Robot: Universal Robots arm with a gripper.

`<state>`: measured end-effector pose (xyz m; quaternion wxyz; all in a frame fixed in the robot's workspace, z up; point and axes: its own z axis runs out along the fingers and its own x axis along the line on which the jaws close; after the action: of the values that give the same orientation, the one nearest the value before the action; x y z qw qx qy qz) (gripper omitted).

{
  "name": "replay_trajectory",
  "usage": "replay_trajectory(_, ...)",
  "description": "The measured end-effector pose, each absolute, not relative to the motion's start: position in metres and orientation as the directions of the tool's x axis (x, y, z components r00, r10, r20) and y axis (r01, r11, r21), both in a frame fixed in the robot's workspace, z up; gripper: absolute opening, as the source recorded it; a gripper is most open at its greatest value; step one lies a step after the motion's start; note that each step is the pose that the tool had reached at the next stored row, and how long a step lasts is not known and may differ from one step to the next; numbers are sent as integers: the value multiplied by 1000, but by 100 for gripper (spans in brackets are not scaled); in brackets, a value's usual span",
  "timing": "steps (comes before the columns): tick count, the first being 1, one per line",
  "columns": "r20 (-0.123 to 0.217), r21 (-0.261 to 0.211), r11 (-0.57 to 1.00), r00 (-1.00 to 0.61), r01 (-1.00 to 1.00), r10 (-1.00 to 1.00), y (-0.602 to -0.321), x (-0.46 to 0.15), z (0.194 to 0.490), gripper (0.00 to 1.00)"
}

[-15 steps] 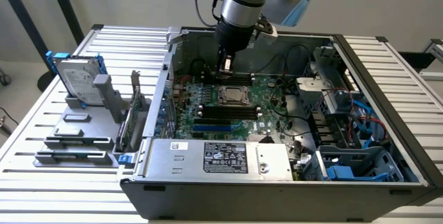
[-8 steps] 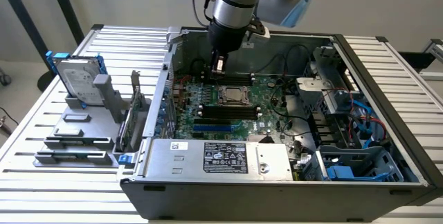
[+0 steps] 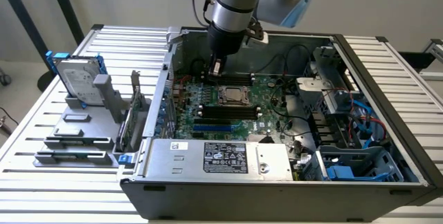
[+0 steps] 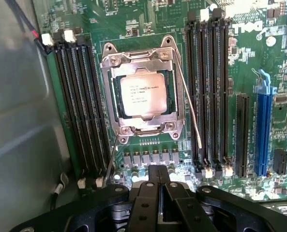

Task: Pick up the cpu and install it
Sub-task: 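Install the first cpu locking lever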

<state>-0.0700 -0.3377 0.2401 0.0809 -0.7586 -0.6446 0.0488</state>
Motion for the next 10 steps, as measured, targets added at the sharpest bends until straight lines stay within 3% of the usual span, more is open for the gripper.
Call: replay_trajectory(10, 39, -196, -261, 273, 945, 961, -338, -71, 239, 11)
